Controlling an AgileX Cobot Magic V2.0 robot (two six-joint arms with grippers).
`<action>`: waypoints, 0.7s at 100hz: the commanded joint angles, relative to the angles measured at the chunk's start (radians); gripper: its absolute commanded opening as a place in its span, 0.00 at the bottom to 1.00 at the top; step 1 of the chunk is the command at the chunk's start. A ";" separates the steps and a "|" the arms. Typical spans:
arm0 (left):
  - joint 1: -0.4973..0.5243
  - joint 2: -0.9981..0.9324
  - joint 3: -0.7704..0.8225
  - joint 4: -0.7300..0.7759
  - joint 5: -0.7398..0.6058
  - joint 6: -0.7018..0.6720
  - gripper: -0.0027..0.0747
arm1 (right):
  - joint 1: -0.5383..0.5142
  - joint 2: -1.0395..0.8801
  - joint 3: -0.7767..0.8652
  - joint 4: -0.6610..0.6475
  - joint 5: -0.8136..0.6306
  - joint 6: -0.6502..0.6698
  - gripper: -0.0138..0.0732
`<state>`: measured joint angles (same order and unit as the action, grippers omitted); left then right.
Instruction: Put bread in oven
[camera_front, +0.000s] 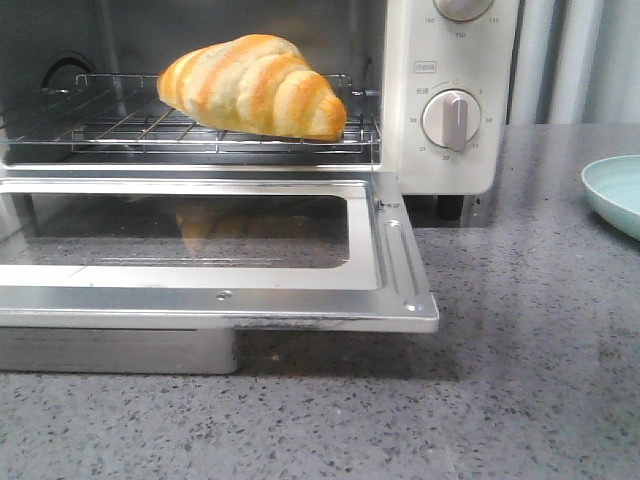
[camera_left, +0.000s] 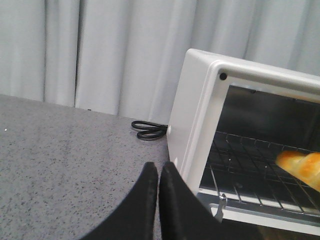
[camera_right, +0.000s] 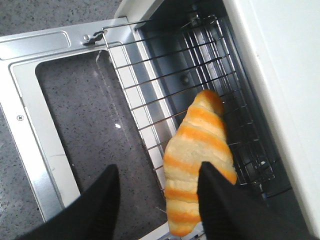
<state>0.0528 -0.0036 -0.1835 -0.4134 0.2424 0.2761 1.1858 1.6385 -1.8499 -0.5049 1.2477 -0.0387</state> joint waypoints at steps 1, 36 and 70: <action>0.004 -0.027 -0.007 -0.019 -0.091 -0.009 0.01 | -0.003 -0.082 -0.033 -0.039 0.058 0.012 0.40; 0.004 -0.027 0.009 -0.019 -0.089 -0.009 0.01 | -0.032 -0.175 -0.011 -0.039 0.058 0.024 0.07; 0.004 -0.027 0.009 -0.019 -0.089 -0.009 0.01 | -0.133 -0.182 0.161 -0.034 0.051 0.039 0.07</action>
<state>0.0528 -0.0036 -0.1488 -0.4172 0.2273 0.2761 1.0592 1.4920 -1.6830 -0.5049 1.2615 -0.0056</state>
